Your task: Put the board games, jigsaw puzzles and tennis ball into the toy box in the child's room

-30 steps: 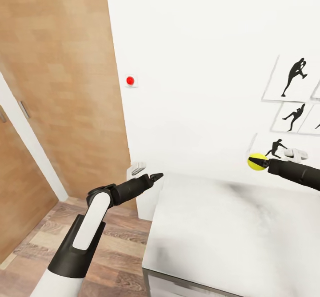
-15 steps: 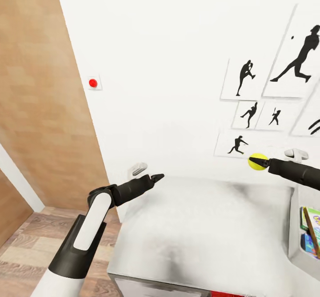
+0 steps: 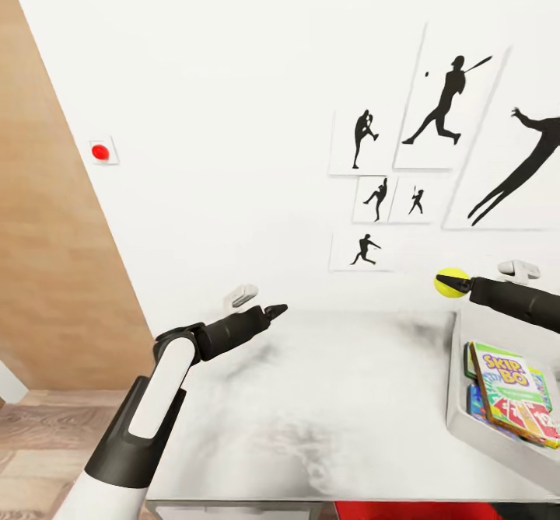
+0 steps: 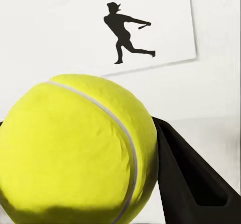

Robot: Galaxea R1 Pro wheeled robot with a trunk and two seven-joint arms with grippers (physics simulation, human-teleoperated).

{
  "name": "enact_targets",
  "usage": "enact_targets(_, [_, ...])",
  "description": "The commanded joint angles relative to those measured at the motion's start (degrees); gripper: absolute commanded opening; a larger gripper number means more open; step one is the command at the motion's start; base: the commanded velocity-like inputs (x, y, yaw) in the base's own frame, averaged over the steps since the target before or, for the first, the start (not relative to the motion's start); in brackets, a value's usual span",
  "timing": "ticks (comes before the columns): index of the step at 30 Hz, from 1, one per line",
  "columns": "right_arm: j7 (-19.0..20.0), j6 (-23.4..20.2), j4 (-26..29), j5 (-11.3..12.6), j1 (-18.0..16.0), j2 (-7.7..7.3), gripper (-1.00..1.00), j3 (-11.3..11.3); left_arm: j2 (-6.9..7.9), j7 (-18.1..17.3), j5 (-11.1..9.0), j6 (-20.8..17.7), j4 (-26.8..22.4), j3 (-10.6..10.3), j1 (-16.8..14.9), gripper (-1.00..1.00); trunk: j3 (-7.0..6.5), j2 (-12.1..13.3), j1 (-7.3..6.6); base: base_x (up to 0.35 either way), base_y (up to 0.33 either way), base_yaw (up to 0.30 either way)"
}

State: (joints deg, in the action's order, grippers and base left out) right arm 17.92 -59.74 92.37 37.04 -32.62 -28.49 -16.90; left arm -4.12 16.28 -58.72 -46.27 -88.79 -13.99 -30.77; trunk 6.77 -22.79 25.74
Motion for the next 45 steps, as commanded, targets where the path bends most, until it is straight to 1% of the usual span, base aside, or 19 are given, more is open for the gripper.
enact_targets(1, [0.47, -0.26, 0.00, -0.37, -0.08, 0.00, -1.00, -0.07, -0.01, 0.57, -0.61, -0.14, -0.07, 0.01, -0.05, 1.00, 0.08, -0.13, 0.04, 0.000, -0.030, -0.251])
enact_targets(10, [-0.38, -0.26, 0.00, -0.39, -0.15, 0.01, -1.00, -0.07, 0.02, 0.51, -0.56, -0.14, -0.06, 0.01, -0.05, 1.00, -0.35, -0.13, 0.04, 0.000, -0.022, -0.250])
enact_targets(16, [-0.59, -0.26, 0.00, -0.39, -0.11, 0.01, -1.00, -0.07, 0.03, 0.51, -0.53, -0.14, -0.06, 0.02, -0.07, 1.00, -0.50, -0.13, 0.04, 0.000, -0.148, -0.149])
enact_targets(34, [-0.69, -0.26, 0.00, -0.39, 0.01, 0.08, -1.00, -0.02, 0.05, 0.51, -0.52, -0.14, -0.06, 0.02, -0.08, 1.00, -0.57, -0.13, 0.04, 0.000, -0.250, -0.025])
enact_targets(45, [-0.69, -0.26, 0.00, -0.39, 0.08, 0.27, -1.00, 0.08, 0.07, 0.43, -0.48, -0.14, -0.06, 0.03, 0.00, 1.00, -0.57, -0.13, 0.04, 0.000, -0.087, -0.002])
